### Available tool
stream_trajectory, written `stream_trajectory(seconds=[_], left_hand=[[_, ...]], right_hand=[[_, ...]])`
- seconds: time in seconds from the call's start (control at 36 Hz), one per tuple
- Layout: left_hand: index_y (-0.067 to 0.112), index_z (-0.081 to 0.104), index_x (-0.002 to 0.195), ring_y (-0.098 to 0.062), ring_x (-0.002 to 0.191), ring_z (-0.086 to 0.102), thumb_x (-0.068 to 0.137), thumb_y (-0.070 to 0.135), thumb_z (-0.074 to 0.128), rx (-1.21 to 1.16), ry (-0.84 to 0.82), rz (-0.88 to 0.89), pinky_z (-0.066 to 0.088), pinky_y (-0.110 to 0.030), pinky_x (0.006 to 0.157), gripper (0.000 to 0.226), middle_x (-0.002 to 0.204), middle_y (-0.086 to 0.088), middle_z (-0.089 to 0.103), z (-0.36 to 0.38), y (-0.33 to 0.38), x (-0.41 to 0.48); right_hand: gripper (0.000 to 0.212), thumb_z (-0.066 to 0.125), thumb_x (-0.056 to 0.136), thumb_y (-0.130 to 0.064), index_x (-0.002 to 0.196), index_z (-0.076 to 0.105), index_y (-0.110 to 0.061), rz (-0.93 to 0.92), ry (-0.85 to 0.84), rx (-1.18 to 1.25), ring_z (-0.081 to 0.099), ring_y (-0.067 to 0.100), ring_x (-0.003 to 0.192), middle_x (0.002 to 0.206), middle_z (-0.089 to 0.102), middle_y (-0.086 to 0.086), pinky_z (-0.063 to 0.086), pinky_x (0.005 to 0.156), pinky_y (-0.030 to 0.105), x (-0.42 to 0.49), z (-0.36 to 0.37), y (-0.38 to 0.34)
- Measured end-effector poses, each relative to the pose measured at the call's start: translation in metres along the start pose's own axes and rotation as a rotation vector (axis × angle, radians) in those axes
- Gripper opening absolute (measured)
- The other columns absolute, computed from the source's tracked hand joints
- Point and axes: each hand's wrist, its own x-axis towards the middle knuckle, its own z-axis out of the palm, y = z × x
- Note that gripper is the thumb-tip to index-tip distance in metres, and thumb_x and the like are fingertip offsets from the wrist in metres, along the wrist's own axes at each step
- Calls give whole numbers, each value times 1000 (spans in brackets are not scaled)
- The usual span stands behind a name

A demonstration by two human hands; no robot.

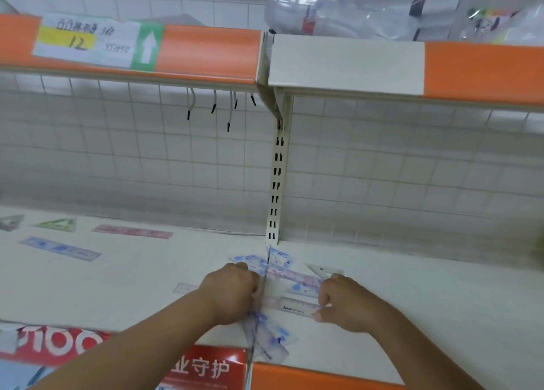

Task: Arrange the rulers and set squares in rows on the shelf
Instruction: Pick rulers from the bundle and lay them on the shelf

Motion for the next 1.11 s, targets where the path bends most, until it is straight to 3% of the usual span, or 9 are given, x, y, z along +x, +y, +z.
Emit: stream_trajectory(seconds=[0.11, 0.19, 0.33, 0.53, 0.64, 0.75, 0.92, 1.03, 1.11], left_hand=[[20, 54, 123, -20, 115, 49, 95, 18, 47, 13, 10, -53, 46, -32, 88, 29, 126, -3, 49, 4, -15, 4], [20, 53, 125, -20, 116, 49, 95, 18, 46, 0, 11, -77, 46, -32, 90, 31, 127, -3, 49, 5, -21, 9], [17, 55, 124, -22, 117, 49, 94, 24, 46, -3, 16, -72, 45, -33, 92, 33, 126, -6, 50, 2, -16, 25], [21, 49, 131, -23, 119, 43, 92, 25, 50, -15, 26, 21, 45, -34, 94, 39, 126, -5, 46, 8, 9, 54], [19, 51, 128, -24, 115, 41, 97, 26, 37, 8, 35, 102, 42, -35, 96, 35, 127, -5, 47, 17, 22, 72], [16, 48, 127, -25, 117, 41, 97, 27, 36, 43, 1, 169, 40, -37, 99, 35, 128, -3, 47, 20, 30, 85], [13, 53, 121, -27, 118, 45, 97, 28, 37, 196, -77, 218, 39, -37, 102, 32, 123, -8, 51, 24, 26, 100], [11, 53, 123, -28, 118, 43, 97, 28, 41, 194, -28, 204, 43, -38, 99, 33, 124, -11, 47, 24, 25, 104], [11, 49, 127, -28, 119, 43, 96, 29, 44, 174, -11, 227, 42, -39, 94, 35, 127, -13, 45, 22, 24, 105]], right_hand=[[31, 62, 89, -33, 109, 61, -9, 11, -24, 15, 53, 20, 108, 122, 50, 5, 43, 87, 29, 1, -1, -3], [22, 60, 89, -34, 101, 50, -20, 22, -23, 40, 49, 18, 99, 119, 49, 0, 38, 80, 28, -1, 0, -3], [17, 52, 95, -32, 100, 37, -28, 19, 15, 34, 41, 16, 94, 117, 49, -4, 34, 83, 29, -7, 5, 0], [25, 44, 99, -24, 124, 41, -24, 31, 97, 72, 50, 21, 111, 119, 39, 2, 40, 93, 31, -16, 14, 16], [24, 38, 99, -18, 120, 46, -26, 50, 120, 58, 48, 19, 99, 113, 42, 2, 38, 87, 28, -21, 18, 25], [34, 36, 95, -10, 123, 49, -25, 64, 154, -29, 51, 23, 109, 118, 55, 4, 31, 77, 26, -22, 15, 32], [32, 35, 92, -6, 116, 52, -19, 165, 151, 1, 57, 24, 106, 113, 54, 6, 42, 81, 30, -27, 11, 39], [20, 33, 101, -23, 106, 50, -15, 187, 165, 34, 51, 22, 87, 106, 44, 7, 36, 62, 22, -27, 13, 39], [37, 36, 99, -42, 113, 51, -12, 202, 151, 83, 48, 19, 87, 113, 44, 8, 42, 77, 33, -29, 12, 37]])
